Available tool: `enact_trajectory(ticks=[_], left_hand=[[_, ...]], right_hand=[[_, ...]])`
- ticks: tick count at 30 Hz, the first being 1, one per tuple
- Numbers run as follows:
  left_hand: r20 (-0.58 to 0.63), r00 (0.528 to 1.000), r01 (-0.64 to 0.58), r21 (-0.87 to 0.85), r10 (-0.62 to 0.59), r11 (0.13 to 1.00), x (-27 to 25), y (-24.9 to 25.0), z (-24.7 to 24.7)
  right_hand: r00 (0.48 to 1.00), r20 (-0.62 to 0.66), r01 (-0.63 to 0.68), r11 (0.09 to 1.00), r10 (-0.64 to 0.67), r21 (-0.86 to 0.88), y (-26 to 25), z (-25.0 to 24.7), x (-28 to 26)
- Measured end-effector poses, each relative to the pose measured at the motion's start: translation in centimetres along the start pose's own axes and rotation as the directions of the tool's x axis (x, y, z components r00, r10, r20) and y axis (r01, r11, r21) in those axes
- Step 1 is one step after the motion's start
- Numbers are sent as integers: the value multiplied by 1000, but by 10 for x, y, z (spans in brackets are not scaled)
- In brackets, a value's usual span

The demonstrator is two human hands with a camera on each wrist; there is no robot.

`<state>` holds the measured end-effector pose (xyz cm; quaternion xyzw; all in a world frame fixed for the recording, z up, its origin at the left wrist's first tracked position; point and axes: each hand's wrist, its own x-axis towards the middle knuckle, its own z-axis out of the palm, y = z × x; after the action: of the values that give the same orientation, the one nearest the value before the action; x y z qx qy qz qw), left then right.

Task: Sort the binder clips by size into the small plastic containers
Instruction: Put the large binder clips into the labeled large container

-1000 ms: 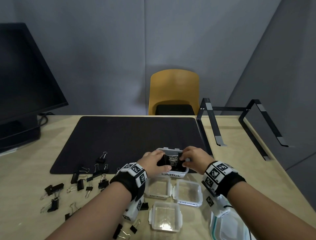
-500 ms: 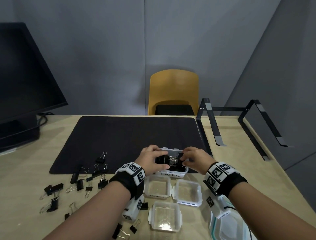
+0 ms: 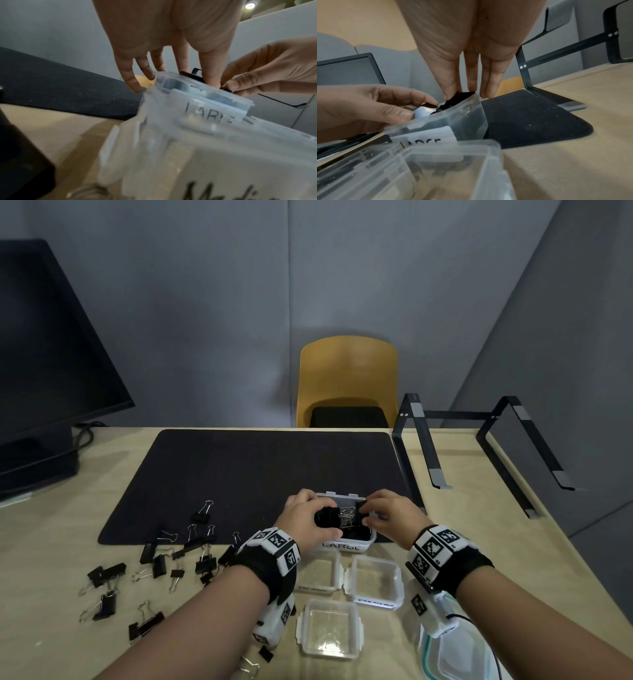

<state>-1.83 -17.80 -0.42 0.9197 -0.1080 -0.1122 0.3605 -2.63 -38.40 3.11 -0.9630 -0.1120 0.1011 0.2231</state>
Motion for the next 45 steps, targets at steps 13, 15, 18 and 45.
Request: enact_trajectory(ticks=[13,15,18,45], left_hand=[[-26,999,17,-50,-19,999,-7,-3,5],[-15,1000,23,-34,-23,999,-8,-1,4],[19,999,40,-8,-40,999,-9,3,2],[-57,995,85,121,-79,989,-13,2,5]], right_hand=[[999,-21,-25,997,24,-67,-7,9,-1],[999,-32,-30,998,28,-51,-7,10,-3],[999,-36,-37,998,35,-45,-7,10,-3],[998,-23,-60,998,60,-11,-6,4,-3]])
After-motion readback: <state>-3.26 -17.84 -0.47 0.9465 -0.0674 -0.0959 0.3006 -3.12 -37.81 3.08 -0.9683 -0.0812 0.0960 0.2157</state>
